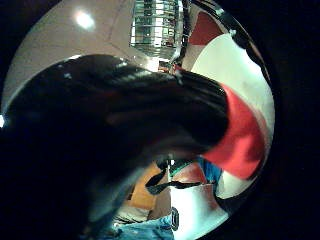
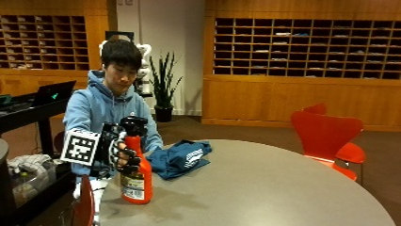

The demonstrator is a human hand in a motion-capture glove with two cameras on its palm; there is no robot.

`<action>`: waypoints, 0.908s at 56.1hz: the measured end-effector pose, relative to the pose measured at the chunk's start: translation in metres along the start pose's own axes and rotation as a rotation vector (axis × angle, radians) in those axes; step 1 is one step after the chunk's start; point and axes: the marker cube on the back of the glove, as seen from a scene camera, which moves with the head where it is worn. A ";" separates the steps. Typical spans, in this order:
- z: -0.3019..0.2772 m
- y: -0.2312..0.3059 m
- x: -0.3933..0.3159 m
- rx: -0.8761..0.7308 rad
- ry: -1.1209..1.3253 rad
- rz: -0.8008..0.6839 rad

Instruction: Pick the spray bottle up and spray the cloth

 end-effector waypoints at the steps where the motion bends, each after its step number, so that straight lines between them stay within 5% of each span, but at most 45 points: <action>1: 0.001 -0.001 -0.001 -0.008 0.000 0.005; 13: 0.025 -0.024 -0.015 -0.014 0.026 0.021; 23: 0.053 -0.040 -0.036 -0.262 0.111 -0.047; 40: 0.115 -0.007 -0.126 -0.958 0.806 -0.436; 51: 0.140 0.023 -0.164 -1.100 1.298 -0.564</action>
